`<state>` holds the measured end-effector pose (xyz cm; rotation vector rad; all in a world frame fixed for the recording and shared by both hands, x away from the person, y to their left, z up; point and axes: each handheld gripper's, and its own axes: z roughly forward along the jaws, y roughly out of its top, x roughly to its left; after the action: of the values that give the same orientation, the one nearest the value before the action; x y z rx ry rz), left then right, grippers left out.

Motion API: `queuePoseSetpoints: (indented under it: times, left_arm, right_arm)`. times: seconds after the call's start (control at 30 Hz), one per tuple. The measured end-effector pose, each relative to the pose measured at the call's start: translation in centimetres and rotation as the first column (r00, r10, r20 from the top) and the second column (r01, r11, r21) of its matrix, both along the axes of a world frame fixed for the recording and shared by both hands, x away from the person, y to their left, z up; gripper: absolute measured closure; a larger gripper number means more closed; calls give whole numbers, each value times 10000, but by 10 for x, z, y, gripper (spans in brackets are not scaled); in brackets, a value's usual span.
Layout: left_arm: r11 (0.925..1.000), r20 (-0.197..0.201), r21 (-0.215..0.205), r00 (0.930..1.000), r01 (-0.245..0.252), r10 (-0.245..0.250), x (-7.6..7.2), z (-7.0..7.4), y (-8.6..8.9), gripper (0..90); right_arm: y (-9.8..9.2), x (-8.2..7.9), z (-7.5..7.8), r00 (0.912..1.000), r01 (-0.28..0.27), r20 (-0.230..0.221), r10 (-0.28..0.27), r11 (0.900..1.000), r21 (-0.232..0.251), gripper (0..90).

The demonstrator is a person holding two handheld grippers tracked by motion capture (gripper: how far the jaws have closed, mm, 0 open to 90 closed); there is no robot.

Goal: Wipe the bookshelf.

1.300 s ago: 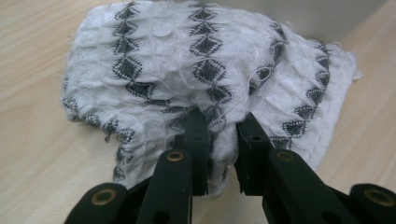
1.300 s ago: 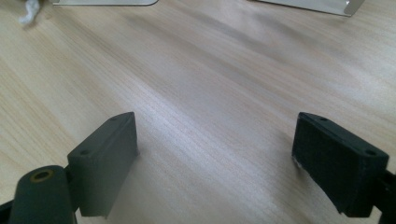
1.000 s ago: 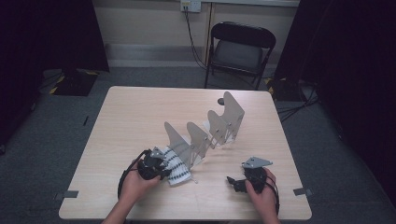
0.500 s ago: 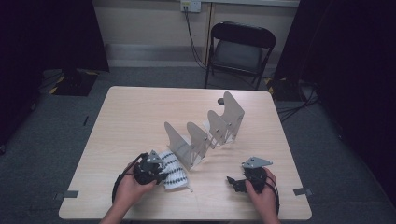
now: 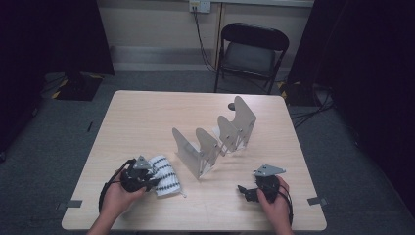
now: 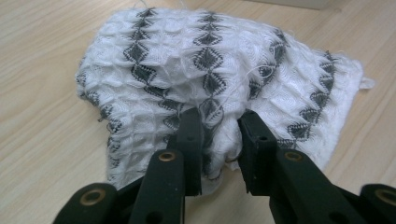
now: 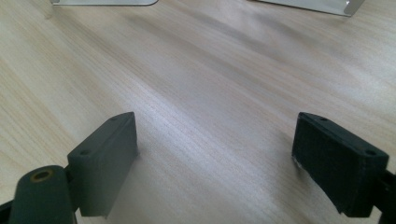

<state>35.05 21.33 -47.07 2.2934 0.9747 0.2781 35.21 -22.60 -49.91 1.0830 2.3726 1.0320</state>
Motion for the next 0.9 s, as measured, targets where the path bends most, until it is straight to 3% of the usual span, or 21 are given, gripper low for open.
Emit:
queuePoseSetpoints:
  times: [0.17,0.27,0.4,0.47,0.6,0.7,0.83,0.9]
  left_arm:
    - [9997,339,243,9994,73,-81,-3,-6,3,569]
    - [10000,635,-12,9980,-49,49,-2,-9,6,411]
    - [9997,838,177,9963,151,-165,-3,-9,12,291]
    - [10000,816,-57,9967,-33,37,-4,-6,15,241]
    - [9990,885,-332,9956,-293,321,-6,-2,24,219]
    - [9998,885,-10,9959,-195,195,-6,-6,30,221]
    - [9992,775,-135,9963,-367,377,-5,-15,35,221]
    - [9996,861,71,9959,-275,267,-4,-18,36,220]
  right_arm:
    - [0,0,0,10000,-5,-13,5,10000,-8,134]
    - [0,0,0,10000,-2,-16,2,10000,-10,133]
    - [0,0,0,10000,24,-7,-24,10000,-18,131]
    - [0,0,0,10000,24,-6,-24,10000,-19,131]
    - [0,0,0,10000,29,-9,-29,10000,-24,131]
    - [0,0,0,10000,26,-9,-26,10000,-25,131]
    - [0,-1,0,10000,82,32,-82,10000,-51,130]
    - [1,-1,0,9999,75,70,-74,10000,-57,130]
